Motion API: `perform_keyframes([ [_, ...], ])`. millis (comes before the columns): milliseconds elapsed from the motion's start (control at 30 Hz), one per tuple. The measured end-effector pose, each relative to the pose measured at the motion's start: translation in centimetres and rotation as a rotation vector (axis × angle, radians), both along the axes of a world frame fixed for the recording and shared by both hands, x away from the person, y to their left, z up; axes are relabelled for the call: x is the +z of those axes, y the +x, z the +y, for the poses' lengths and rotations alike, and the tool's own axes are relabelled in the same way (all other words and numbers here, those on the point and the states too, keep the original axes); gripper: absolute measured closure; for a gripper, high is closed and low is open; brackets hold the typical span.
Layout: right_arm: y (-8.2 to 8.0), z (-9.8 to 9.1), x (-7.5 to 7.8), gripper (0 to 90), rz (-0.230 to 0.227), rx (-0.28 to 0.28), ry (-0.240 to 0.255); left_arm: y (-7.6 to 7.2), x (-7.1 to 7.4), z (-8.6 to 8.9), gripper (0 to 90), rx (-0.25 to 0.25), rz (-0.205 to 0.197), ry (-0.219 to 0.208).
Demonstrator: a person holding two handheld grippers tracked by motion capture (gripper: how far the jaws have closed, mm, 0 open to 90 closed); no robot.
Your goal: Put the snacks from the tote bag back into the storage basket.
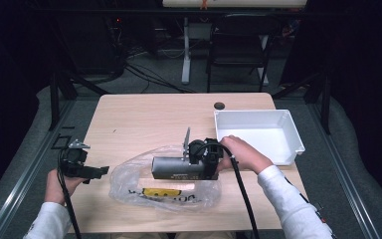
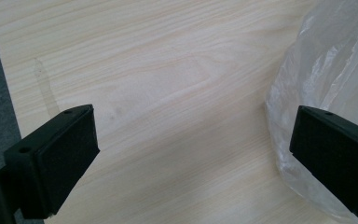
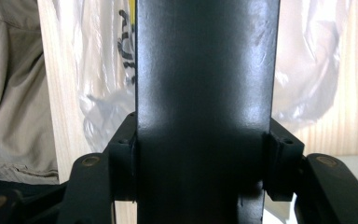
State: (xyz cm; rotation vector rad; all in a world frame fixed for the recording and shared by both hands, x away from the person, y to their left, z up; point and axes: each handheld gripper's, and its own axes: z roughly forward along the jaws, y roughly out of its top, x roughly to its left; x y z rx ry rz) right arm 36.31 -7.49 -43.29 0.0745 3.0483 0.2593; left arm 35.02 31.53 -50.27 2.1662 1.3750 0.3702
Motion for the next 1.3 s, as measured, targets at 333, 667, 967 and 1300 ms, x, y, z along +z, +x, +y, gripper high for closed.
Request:
perform_keyframes([
  [333,0.3,-2.8,0.8,42.4,-0.008,-0.039,0.006,0.0,-0.1,0.0,0.8,0.004,0.003,0.001],
  [667,0.7,-5.3,1.6,42.4,-0.023,-0.071,-0.001,0.0,-0.1,0.1,0.8,0.002,0.006,0.008],
  [967,1.3,-7.7,2.0,42.5,-0.031,-0.108,-0.001,0.0,-0.2,0.0,0.8,0.005,0.008,0.006],
  [1300,1.8,-10.2,2.4,42.5,-0.046,-0.139,-0.002,0.0,-0.2,0.0,0.8,0.006,0.009,0.009],
])
